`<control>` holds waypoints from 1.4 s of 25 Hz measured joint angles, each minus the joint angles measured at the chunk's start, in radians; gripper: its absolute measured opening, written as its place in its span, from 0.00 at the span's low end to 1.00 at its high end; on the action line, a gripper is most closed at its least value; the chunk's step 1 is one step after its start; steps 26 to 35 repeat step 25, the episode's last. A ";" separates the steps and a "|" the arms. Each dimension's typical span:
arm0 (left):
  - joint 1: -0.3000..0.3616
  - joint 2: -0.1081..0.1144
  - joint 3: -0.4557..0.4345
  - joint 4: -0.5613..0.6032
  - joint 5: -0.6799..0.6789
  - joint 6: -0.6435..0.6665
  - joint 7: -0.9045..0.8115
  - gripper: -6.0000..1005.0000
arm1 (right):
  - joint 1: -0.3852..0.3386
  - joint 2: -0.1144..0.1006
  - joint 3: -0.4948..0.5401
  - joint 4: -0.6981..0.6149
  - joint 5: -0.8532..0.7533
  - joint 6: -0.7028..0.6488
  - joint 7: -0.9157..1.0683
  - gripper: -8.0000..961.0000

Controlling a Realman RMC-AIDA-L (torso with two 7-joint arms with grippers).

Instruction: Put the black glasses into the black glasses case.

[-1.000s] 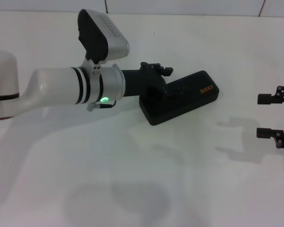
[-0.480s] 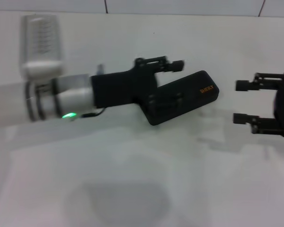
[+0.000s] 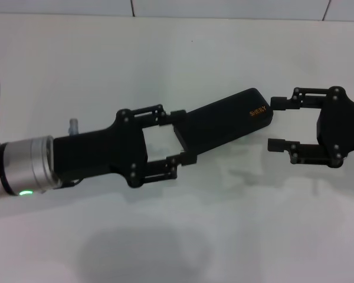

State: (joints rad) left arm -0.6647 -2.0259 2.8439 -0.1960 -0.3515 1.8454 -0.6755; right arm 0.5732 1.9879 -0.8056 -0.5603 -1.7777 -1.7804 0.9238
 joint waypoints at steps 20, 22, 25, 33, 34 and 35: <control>-0.011 -0.013 0.000 0.002 0.052 -0.021 0.037 0.68 | -0.004 0.025 -0.062 0.029 -0.009 0.055 -0.068 0.66; -0.011 -0.014 -0.001 0.004 0.047 -0.021 0.030 0.68 | -0.007 0.025 -0.063 0.030 -0.015 0.058 -0.086 0.66; -0.005 -0.025 -0.001 0.002 0.042 -0.025 0.029 0.68 | -0.009 0.026 -0.064 0.031 -0.028 0.059 -0.117 0.66; -0.005 -0.025 -0.001 0.002 0.042 -0.025 0.029 0.68 | -0.009 0.026 -0.064 0.031 -0.028 0.059 -0.117 0.66; -0.005 -0.025 -0.001 0.002 0.042 -0.025 0.029 0.68 | -0.009 0.026 -0.064 0.031 -0.028 0.059 -0.117 0.66; -0.005 -0.025 -0.001 0.002 0.042 -0.025 0.029 0.68 | -0.009 0.026 -0.064 0.031 -0.028 0.059 -0.117 0.66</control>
